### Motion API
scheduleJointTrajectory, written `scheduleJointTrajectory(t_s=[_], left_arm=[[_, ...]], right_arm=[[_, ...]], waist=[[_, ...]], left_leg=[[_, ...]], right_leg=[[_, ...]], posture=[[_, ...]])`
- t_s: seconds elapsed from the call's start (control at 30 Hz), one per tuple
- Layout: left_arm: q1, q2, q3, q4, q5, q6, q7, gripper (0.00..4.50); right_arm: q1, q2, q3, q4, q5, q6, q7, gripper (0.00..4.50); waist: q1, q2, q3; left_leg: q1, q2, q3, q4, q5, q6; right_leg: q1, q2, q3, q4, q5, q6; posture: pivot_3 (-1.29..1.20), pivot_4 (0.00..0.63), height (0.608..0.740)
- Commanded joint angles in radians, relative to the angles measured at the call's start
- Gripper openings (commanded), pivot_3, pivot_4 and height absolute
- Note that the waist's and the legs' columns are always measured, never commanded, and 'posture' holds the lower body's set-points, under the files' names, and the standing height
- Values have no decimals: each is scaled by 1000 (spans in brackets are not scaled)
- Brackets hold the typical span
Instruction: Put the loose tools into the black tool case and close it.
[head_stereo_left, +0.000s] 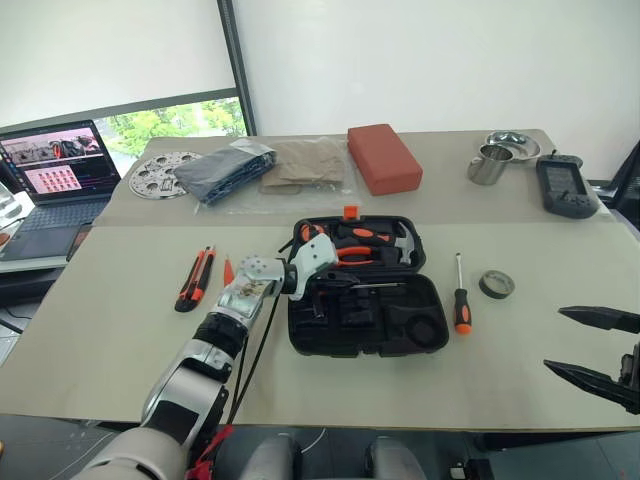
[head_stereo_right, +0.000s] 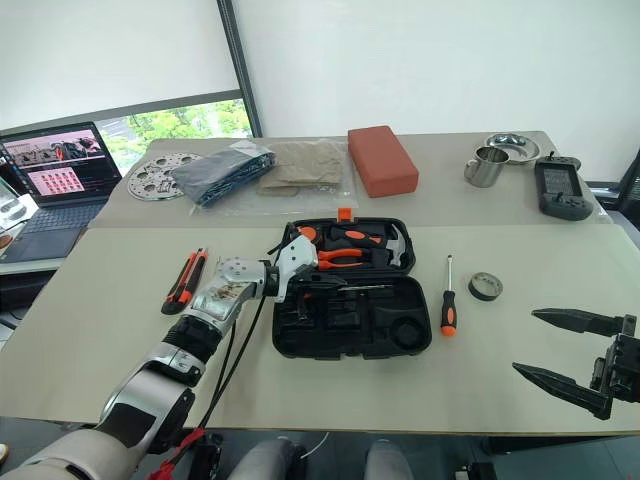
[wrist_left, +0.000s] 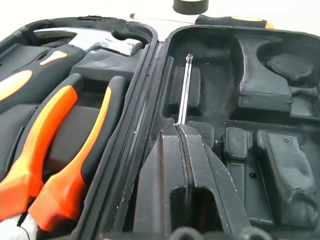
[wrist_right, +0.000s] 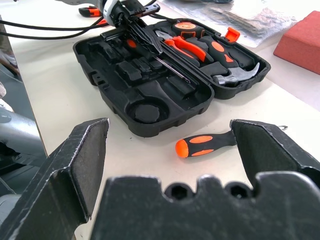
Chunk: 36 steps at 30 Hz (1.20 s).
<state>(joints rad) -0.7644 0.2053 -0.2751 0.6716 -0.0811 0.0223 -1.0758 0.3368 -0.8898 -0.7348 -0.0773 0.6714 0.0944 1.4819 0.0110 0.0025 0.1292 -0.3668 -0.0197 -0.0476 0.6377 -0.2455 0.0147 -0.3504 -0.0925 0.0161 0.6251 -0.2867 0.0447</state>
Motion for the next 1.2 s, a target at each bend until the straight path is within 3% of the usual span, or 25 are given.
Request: scheduleJointTrajectory(t_s=[0.03,0.5,0.77,0.87,1.07,1.2], left_arm=[[-14,5,-25,92,60,0,18,36],[7,19,-57,99,124,29,69,36],[30,28,97,-124,-43,47,39,36],[56,91,166,-332,-170,174,-33,697],[99,247,201,-644,-353,402,-162,3097],[94,358,217,-755,-431,508,-229,4418]], right_arm=[[-2,-2,-25,-9,10,-16,9,4500],[-17,-2,-14,19,-3,-30,15,4500],[-43,11,63,-47,-119,66,-257,4500],[-86,29,144,-109,-164,180,-431,4500],[-192,76,251,-211,-113,505,-677,4500],[-315,101,277,-216,-56,738,-819,4500]], waist=[[1,0,0],[-6,0,0],[-20,-2,0],[-27,-1,0],[-20,1,-1],[-21,0,-1]], left_leg=[[0,0,0,0,0,0],[14,2,0,0,0,-1],[12,3,-1,0,0,-1],[6,2,-1,0,2,-3],[-1,2,-4,-4,3,-5],[-1,2,-4,-4,3,-5]], right_leg=[[0,0,0,0,0,1],[16,0,0,-1,-1,2],[11,0,0,0,-1,2],[-1,0,2,1,0,1],[-8,0,1,3,4,-7],[-7,0,1,1,4,-7]], posture=[[0,150,707],[0,150,707],[0,150,707],[0,150,707],[0,150,707],[0,150,707]])
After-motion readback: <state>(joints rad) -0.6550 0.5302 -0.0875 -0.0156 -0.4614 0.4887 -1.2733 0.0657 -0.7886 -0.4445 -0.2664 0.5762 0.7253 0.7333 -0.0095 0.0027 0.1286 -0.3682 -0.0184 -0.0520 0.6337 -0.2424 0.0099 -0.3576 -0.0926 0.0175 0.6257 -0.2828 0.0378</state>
